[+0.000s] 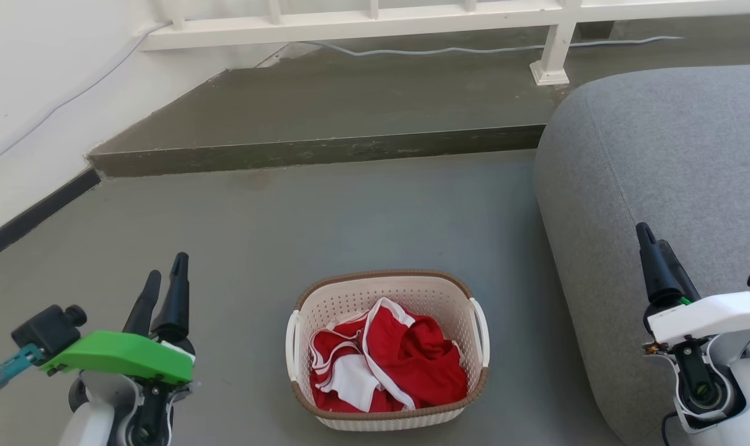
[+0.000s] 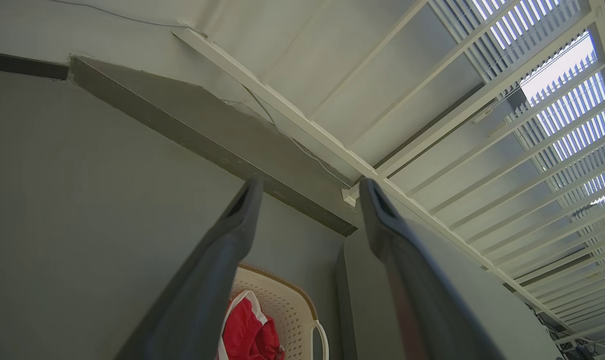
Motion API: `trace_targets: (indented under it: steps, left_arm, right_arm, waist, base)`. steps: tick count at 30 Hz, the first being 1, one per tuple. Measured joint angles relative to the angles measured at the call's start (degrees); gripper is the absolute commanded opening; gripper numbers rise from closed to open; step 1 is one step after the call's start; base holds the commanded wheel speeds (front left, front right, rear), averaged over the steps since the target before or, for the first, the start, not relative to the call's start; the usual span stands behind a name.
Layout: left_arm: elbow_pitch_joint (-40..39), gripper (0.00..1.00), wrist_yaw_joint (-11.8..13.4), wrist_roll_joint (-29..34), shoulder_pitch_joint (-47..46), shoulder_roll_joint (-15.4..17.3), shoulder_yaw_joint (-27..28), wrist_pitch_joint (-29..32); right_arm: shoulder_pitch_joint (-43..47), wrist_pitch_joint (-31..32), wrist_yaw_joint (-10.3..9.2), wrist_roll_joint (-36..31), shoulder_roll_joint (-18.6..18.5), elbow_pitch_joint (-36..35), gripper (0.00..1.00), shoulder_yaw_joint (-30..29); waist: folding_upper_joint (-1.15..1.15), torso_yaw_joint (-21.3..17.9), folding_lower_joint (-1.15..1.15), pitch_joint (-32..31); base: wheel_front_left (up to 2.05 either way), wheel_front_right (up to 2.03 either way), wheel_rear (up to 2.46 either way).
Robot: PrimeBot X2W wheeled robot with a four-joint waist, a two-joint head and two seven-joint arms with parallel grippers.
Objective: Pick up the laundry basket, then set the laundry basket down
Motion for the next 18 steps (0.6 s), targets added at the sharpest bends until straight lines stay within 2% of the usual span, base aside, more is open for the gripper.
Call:
trace_targets:
  steps: [12, 18]
  left_arm:
    - [-0.31, 1.00, 3.09, 12.25, -0.05, 0.87, -3.39, -2.46]
    - [-0.11, 1.00, 4.65, 16.73, -0.05, 1.21, -4.81, -3.46]
  right_arm:
    - [-1.05, -2.34, -1.79, -12.47, -1.27, 0.00, 1.00, 3.83]
    - [-1.06, -3.07, -2.64, -16.56, -1.36, 0.37, 1.00, 5.16]
  waist:
    - [0.00, -0.40, 0.00, 0.37]
    - [0.00, -0.52, 0.00, 0.51]
  base:
    - [0.00, 0.00, 0.00]
    - [0.00, 0.00, 0.00]
